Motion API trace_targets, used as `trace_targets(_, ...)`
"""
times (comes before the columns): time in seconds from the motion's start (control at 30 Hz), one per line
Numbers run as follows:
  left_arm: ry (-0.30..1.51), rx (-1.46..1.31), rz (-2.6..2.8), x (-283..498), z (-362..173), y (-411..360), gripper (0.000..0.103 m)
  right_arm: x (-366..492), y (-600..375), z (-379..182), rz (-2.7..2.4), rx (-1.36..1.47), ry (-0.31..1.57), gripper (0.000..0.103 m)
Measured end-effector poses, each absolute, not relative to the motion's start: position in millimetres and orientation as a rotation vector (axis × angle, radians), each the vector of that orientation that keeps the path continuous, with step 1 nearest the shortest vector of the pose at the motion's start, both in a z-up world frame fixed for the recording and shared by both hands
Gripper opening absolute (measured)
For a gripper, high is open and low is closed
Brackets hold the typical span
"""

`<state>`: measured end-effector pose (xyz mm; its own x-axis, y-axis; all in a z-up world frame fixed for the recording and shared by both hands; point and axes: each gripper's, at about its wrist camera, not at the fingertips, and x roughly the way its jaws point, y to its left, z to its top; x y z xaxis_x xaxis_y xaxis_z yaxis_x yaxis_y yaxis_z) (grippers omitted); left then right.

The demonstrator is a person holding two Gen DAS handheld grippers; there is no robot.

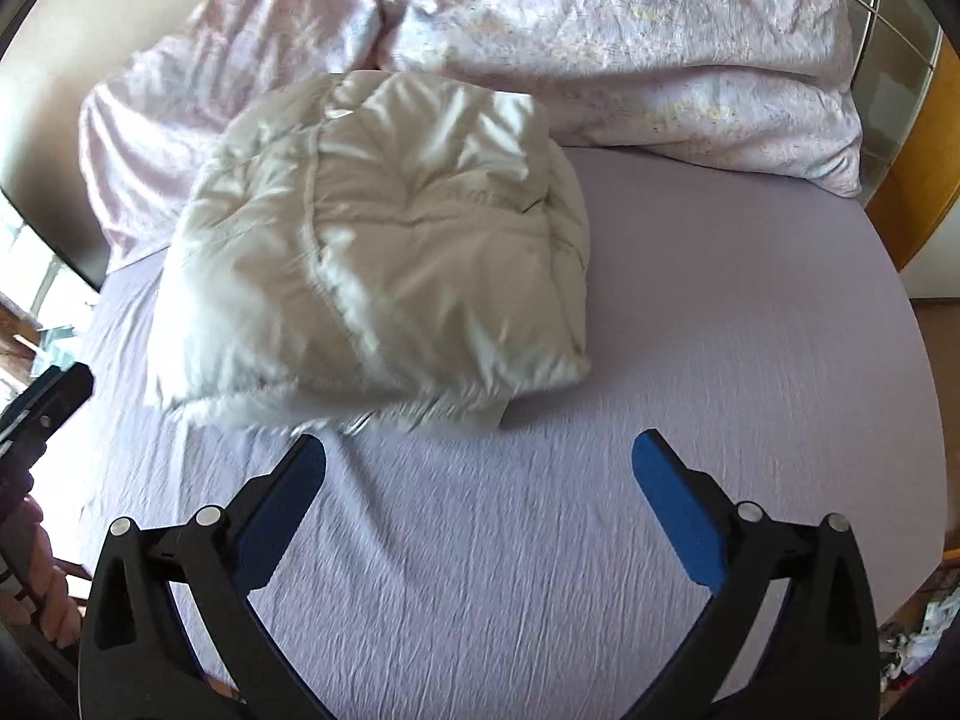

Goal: Fold large clothes

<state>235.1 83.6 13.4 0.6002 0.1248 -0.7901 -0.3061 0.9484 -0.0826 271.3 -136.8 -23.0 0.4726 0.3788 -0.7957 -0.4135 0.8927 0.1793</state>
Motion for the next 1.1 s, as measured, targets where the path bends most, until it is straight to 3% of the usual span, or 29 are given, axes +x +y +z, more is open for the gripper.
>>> trace_targets(0.53,0.909,-0.201,0.237,186,6,55,0.101,210,-141,-5,0.572,-0.049,0.857,0.102)
trace_targets(1.1,0.881,-0.228,0.223,183,9,52,0.101,209,-147,-9,0.594,0.029,0.859,0.102)
